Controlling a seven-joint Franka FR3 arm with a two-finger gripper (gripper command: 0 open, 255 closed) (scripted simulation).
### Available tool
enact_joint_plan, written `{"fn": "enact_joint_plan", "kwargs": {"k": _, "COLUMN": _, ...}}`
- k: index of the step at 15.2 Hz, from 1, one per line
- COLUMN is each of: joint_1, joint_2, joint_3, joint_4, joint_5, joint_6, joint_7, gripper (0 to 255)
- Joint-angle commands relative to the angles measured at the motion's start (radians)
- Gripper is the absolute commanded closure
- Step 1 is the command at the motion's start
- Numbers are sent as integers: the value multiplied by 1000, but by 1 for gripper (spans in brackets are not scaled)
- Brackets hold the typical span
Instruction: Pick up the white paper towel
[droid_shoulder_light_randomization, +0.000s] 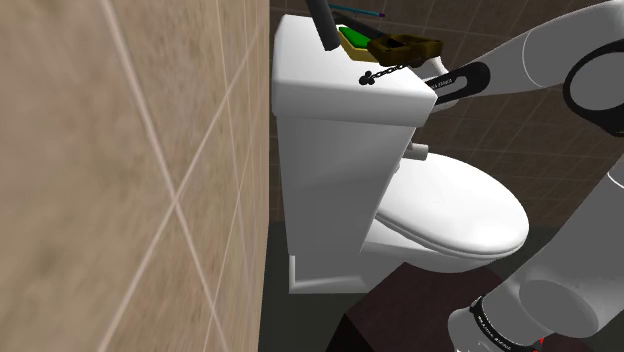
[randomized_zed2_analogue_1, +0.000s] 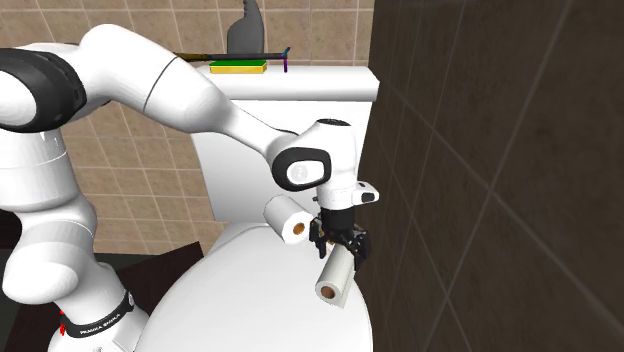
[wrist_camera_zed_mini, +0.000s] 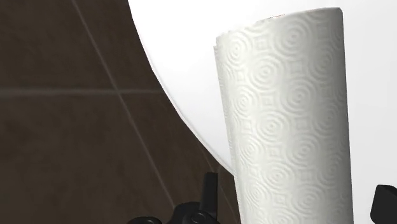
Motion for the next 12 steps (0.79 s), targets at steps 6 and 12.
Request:
{"fn": "enact_joint_plan", "kwargs": {"k": 6, "joint_1": -1, "joint_2": 10, "joint_3": 0, "joint_4": -7, "joint_5": 2, "joint_6": 17, "joint_7": 1, "gripper": 255}}
{"fn": "enact_joint_plan", "kwargs": {"k": 12, "joint_1": 0, "joint_2": 10, "joint_3": 1, "joint_4": -5, "joint_5": 2, "joint_6": 16, "joint_7": 1, "gripper": 255}}
